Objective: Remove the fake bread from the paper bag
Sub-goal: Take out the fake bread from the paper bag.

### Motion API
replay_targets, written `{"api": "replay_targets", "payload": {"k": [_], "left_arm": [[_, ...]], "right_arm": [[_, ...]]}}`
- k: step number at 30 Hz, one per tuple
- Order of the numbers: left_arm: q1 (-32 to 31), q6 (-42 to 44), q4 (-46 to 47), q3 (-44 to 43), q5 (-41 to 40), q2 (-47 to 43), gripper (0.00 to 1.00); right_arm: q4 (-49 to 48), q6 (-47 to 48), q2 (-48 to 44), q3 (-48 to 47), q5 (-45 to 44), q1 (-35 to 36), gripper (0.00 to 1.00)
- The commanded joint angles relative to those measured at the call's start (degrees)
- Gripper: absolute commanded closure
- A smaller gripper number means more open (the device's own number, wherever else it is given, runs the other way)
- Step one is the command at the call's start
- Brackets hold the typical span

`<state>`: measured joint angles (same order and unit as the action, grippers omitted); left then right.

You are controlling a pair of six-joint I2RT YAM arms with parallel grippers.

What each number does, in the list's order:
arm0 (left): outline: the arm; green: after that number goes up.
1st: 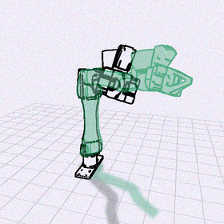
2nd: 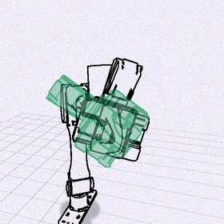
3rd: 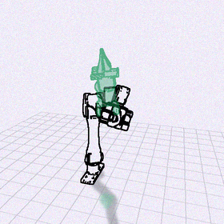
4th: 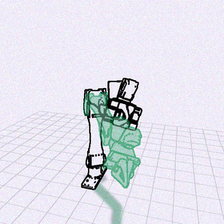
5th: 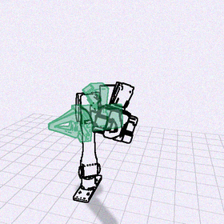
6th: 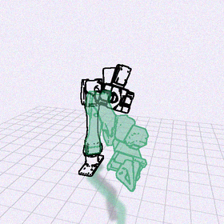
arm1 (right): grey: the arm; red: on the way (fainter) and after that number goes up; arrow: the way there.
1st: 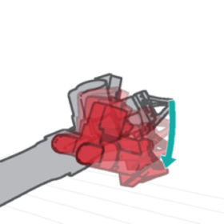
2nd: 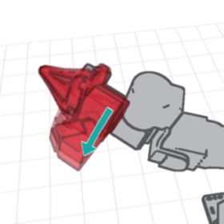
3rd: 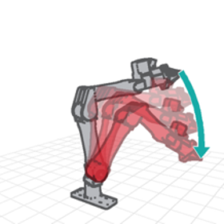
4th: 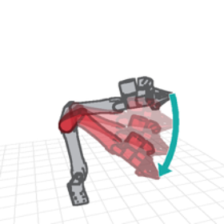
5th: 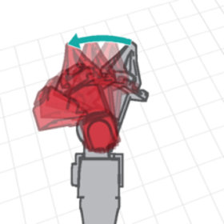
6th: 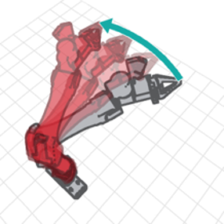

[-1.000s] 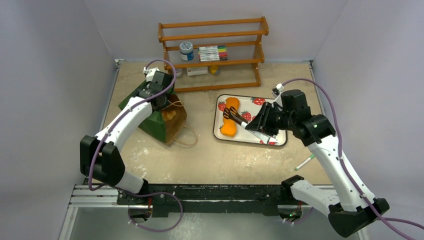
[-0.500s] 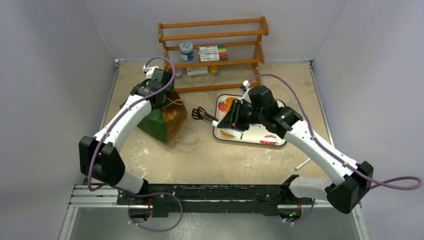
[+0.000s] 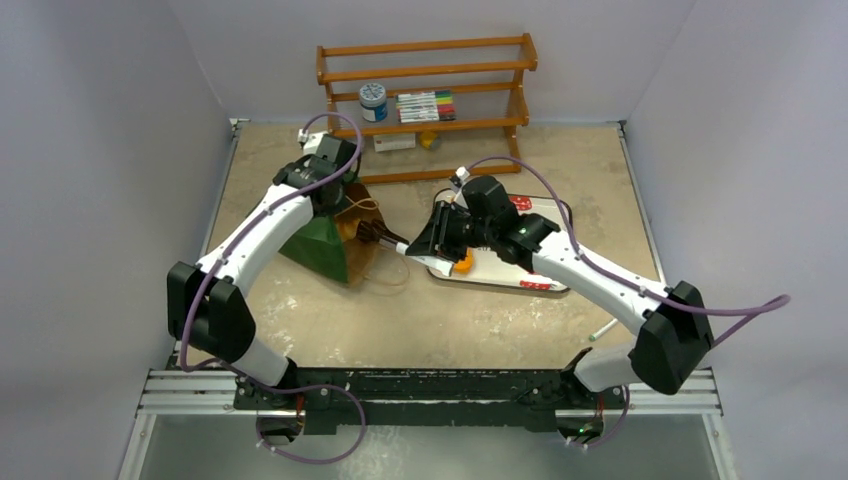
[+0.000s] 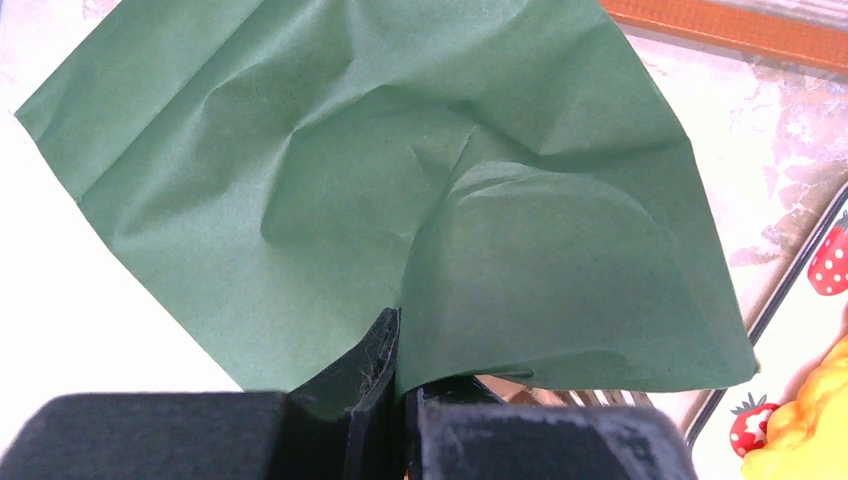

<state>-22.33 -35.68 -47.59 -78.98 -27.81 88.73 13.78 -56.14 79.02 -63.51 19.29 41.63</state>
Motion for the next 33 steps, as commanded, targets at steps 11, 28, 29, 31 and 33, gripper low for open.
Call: {"api": "replay_targets", "payload": {"k": [11, 28, 29, 31, 33], "left_arm": [[-1.9, -1.8, 0.1, -3.9, -1.3, 0.1, 1.00], [-3.8, -1.8, 0.3, -3.7, -1.5, 1.3, 1.00], [-3.8, -1.8, 0.2, -3.5, -1.5, 1.3, 1.00], [-3.8, -1.6, 0.2, -3.1, -1.5, 1.1, 1.00], [-3.9, -1.5, 0.2, -2.8, -1.5, 1.0, 1.00]], "right_arm": [[-12.3, -3.9, 5.5, 3.4, 2.1, 0.3, 0.59], [-20.0, -9.3, 11.2, 4.9, 2.7, -0.4, 0.54], [-21.0, -9.9, 11.3, 5.4, 2.9, -0.6, 0.54], [-22.8, -10.8, 11.6, 6.4, 3.1, -0.9, 0.54], [-23.9, -11.1, 12.2, 6.8, 3.2, -1.1, 0.54]]}}
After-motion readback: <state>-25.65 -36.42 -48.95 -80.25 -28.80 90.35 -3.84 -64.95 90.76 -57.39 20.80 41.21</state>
